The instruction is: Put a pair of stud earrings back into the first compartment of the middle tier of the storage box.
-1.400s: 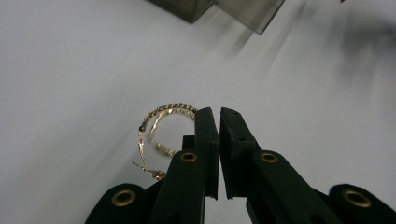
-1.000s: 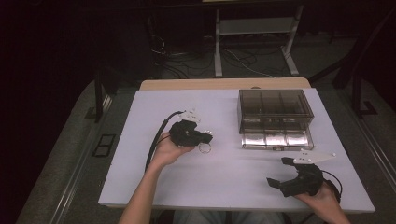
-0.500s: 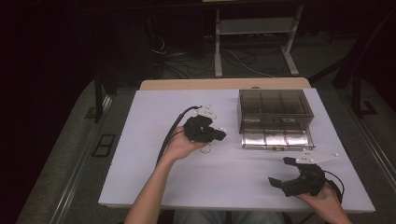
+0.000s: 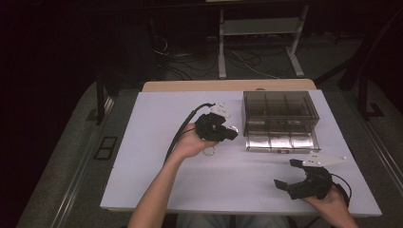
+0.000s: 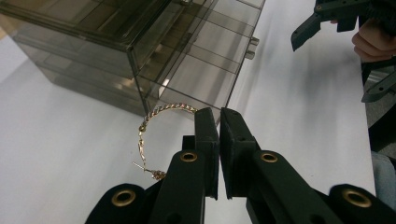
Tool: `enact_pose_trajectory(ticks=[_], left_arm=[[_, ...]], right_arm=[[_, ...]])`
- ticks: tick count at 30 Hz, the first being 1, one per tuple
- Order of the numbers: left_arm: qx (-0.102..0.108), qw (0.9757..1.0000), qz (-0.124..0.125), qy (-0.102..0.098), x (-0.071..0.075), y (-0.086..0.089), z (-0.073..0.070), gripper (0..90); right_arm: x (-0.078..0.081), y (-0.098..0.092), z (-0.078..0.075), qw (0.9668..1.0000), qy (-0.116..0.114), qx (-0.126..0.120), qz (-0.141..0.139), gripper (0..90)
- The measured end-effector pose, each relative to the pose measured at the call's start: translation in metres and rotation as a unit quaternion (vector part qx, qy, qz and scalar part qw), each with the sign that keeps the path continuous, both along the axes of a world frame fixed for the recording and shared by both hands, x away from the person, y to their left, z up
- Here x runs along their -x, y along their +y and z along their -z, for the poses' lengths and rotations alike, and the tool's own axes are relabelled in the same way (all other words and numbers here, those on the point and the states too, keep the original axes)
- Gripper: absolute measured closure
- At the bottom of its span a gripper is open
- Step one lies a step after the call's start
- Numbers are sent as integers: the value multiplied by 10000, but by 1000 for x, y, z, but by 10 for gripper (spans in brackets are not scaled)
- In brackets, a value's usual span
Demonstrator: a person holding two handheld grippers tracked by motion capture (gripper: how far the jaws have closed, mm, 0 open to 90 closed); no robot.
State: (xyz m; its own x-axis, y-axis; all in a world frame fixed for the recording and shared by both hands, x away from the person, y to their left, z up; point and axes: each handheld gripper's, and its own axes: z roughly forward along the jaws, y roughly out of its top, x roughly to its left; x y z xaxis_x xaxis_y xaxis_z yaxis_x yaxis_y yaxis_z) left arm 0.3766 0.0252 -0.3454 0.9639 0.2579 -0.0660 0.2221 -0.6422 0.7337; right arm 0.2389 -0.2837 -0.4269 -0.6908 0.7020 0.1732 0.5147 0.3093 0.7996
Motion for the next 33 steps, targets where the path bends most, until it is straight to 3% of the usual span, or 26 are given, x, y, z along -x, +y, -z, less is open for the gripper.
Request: enact_pose_trajectory(ticks=[10, 22, 33], left_arm=[[-121, 9996, 258, -33, -1, -25, -8, 856], [-259, 9977, 578, -231, 2, -59, -22, 856], [-314, 9965, 740, -220, 2, -82, -19, 855]], right_arm=[[1, 1, 0, 10000, 18, -6, -1, 2], [1, 1, 0, 10000, 2, -14, -6, 2], [2, 1, -1, 10000, -22, -27, -27, 2]])
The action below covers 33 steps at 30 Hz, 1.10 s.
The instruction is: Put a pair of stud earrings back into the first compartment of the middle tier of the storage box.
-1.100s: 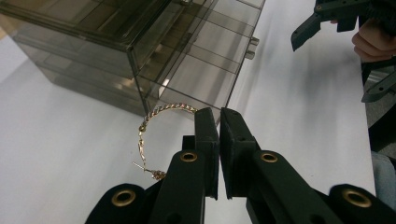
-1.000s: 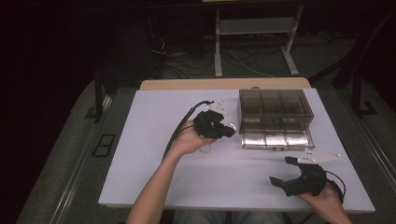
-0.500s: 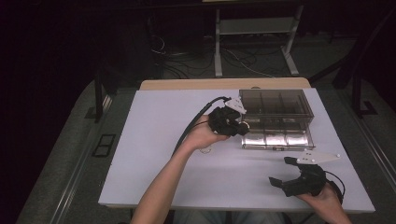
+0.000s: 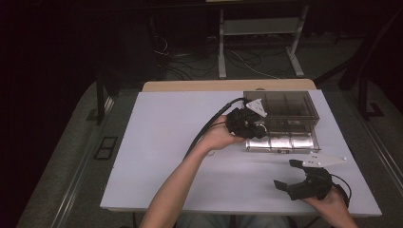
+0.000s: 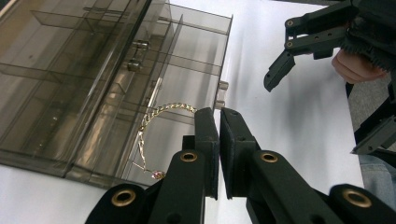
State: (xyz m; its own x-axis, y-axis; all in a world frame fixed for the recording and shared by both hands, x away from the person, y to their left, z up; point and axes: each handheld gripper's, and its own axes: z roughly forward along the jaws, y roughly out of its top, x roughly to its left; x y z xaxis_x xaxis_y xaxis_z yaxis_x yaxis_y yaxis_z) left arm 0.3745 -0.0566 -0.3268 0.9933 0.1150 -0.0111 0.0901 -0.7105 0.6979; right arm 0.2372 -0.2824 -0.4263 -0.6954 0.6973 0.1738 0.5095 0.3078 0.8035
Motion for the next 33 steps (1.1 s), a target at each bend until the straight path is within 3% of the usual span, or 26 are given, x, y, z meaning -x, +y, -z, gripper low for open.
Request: enact_pose_trajectory(ticks=[25, 33], left_arm=[[56, 9995, -169, 274, -16, -23, 35, 855], [-117, 9993, -191, 313, -22, -22, 43, 855]], right_arm=[[0, 3, 0, 10000, 13, 12, -93, 2], [0, 4, 0, 9999, 21, 24, -102, 2]])
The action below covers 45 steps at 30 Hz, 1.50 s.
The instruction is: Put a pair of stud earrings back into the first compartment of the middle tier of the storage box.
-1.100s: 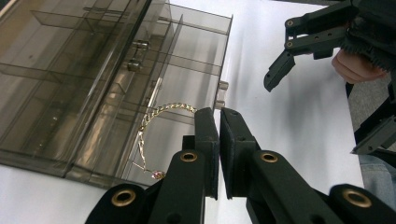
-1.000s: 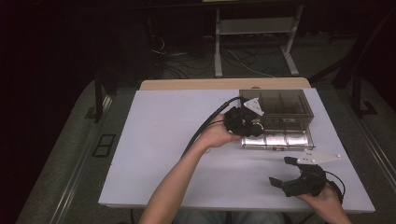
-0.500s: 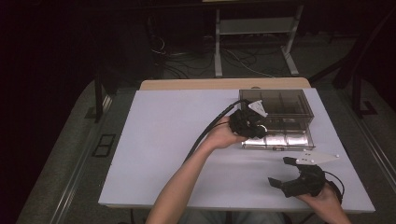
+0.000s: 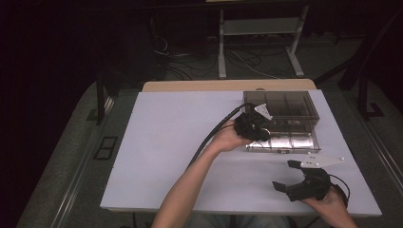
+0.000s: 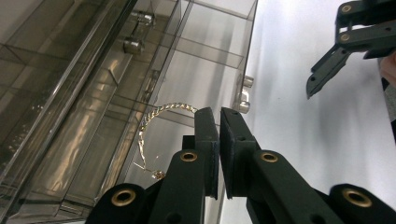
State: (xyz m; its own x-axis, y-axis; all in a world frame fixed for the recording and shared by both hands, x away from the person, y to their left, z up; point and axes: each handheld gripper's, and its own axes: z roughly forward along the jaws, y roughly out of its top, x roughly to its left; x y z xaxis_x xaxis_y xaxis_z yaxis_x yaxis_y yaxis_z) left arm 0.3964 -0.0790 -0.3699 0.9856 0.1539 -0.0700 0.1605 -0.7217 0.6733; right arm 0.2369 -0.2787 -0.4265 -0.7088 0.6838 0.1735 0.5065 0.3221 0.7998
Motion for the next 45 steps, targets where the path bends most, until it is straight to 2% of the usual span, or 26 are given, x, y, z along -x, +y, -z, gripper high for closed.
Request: enact_pose_trajectory(ticks=[6, 8, 9, 11, 15, 16, 18, 21, 26, 29, 32, 38, 41, 43, 45], left_arm=[[41, 9999, -83, 99, -3, -1, 5, 855], [5, 10000, -51, 70, -5, -1, 7, 855], [-18, 9999, -69, 126, -5, -1, 8, 855], [-61, 9999, -40, 106, -7, -2, 10, 855], [-118, 9997, -62, 196, -7, -3, 15, 855], [-140, 9998, -40, 158, -9, -3, 16, 855], [-149, 9995, -87, 251, -9, -4, 19, 855], [-207, 9994, -66, 258, -11, -4, 22, 854], [-224, 9991, -108, 341, -14, -5, 25, 852], [-159, 9989, -110, 436, -15, -4, 25, 845], [-58, 9988, -114, 479, -14, -3, 22, 795], [30, 9994, -156, 308, -8, -1, 11, 665], [-4, 9995, -259, 164, -4, 1, 5, 550], [-80, 9996, -243, 100, -3, 4, 0, 496], [-36, 9994, -316, 126, -2, 7, -4, 447]], right_arm=[[0, 1, 0, 10000, 19, -9, -18, 2], [0, 1, 1, 10000, 23, -1, -37, 2], [0, 1, 0, 10000, 22, -1, -42, 2], [0, 1, 1, 10000, -5, 7, -52, 2], [0, 1, 1, 10000, 31, -13, -60, 2], [0, 1, 1, 10000, 35, -17, -60, 2], [0, 1, 1, 10000, 47, -9, -66, 2], [0, 1, 1, 10000, 54, -9, -69, 2], [-1, 0, 1, 10000, 55, -24, -59, 2], [-1, 0, 1, 10000, 55, -29, -58, 2], [-1, 0, 1, 10000, 53, -42, -72, 2], [-1, 0, 1, 10000, 52, -56, -65, 2], [-1, 0, 0, 9999, 54, -62, -65, 2], [-1, -1, 0, 10000, 44, -52, -63, 2], [-1, -1, 0, 10000, 48, -49, -61, 2]])
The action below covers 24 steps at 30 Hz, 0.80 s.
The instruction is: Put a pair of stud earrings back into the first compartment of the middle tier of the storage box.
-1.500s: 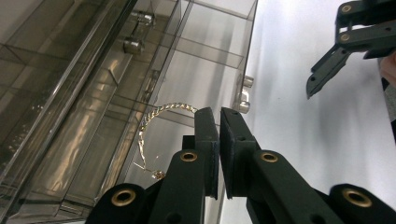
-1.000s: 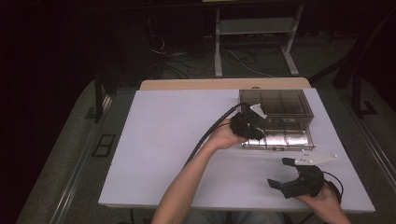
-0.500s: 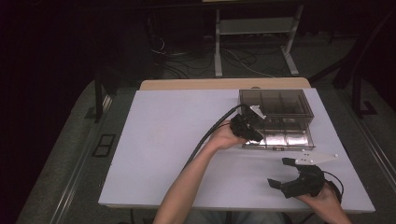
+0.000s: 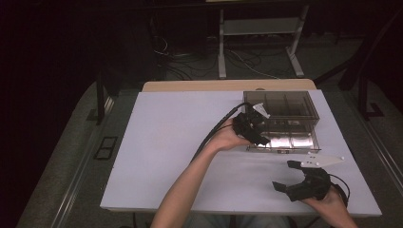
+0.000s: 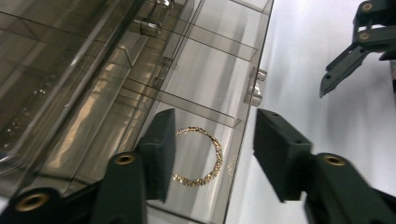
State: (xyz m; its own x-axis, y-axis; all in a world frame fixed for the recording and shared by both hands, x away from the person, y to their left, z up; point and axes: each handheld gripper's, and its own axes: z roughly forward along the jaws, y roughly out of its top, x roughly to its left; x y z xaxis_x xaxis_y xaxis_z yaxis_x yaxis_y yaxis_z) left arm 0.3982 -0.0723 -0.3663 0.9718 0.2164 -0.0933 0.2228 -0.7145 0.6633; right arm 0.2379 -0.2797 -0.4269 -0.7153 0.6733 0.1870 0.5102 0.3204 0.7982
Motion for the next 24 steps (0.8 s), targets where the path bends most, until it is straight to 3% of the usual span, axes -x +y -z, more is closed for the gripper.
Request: enact_pose_trajectory(ticks=[3, 7, 12, 15, 18, 24], left_arm=[[87, 9999, -138, -6, 0, 5, -5, 364], [264, 9993, -233, 157, -2, 15, -9, 272], [271, 9993, -216, 126, -1, 26, -13, 150], [285, 9990, -339, 102, 0, 33, -15, 115], [228, 9987, -449, 93, 1, 40, -16, 16], [348, 9973, -642, -46, 1, 55, -16, 0]], right_arm=[[0, 0, 0, 10000, 8, 0, -5, 2], [0, 0, 0, 10000, 4, -10, -1, 2], [0, 0, 0, 10000, 24, 0, 3, 2], [0, 0, 1, 10000, 18, -2, -5, 2], [0, 1, 1, 10000, 35, -1, 13, 2], [0, 1, 1, 10000, 33, 8, 11, 2]])
